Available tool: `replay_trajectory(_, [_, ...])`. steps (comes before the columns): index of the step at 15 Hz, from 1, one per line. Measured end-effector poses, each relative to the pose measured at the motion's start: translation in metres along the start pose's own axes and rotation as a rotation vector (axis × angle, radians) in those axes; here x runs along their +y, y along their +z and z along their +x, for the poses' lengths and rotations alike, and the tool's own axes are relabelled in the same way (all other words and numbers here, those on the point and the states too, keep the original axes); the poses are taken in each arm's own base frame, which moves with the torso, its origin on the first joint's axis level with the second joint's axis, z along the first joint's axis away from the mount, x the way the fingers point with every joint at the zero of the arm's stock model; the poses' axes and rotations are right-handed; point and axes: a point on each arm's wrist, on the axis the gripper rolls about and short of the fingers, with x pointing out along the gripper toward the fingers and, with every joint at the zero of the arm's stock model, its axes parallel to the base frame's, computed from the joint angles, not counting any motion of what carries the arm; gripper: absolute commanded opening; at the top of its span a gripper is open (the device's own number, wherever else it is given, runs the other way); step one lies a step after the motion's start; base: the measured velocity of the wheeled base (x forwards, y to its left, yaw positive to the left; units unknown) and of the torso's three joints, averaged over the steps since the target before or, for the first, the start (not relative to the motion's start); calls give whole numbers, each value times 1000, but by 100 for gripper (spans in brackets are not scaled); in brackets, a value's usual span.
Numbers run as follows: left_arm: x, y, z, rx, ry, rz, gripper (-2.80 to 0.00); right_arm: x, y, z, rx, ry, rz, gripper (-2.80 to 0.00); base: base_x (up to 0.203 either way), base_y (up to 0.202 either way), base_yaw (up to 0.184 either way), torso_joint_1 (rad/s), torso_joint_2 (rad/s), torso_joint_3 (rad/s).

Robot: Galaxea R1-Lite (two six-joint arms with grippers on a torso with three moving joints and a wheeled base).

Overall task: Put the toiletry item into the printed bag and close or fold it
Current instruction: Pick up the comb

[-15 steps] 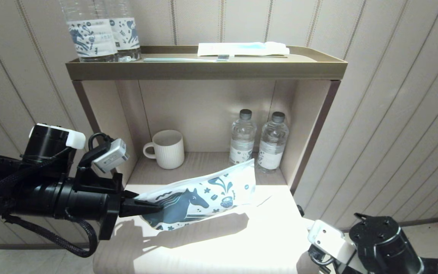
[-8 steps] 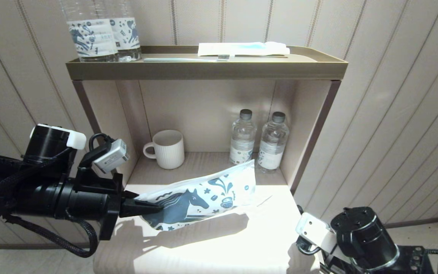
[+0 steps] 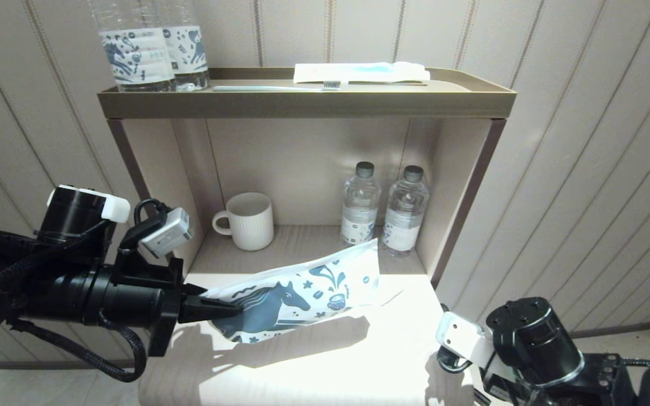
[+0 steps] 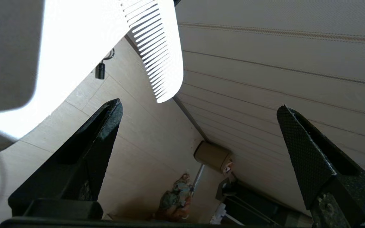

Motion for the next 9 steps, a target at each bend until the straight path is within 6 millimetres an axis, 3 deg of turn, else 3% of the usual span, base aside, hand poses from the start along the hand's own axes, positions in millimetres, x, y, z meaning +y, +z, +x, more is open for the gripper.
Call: replay_trajectory(9, [1, -1, 2, 5, -2, -2, -280, -3, 6, 1, -11, -10, -6, 0, 0, 0, 0, 0, 0, 0])
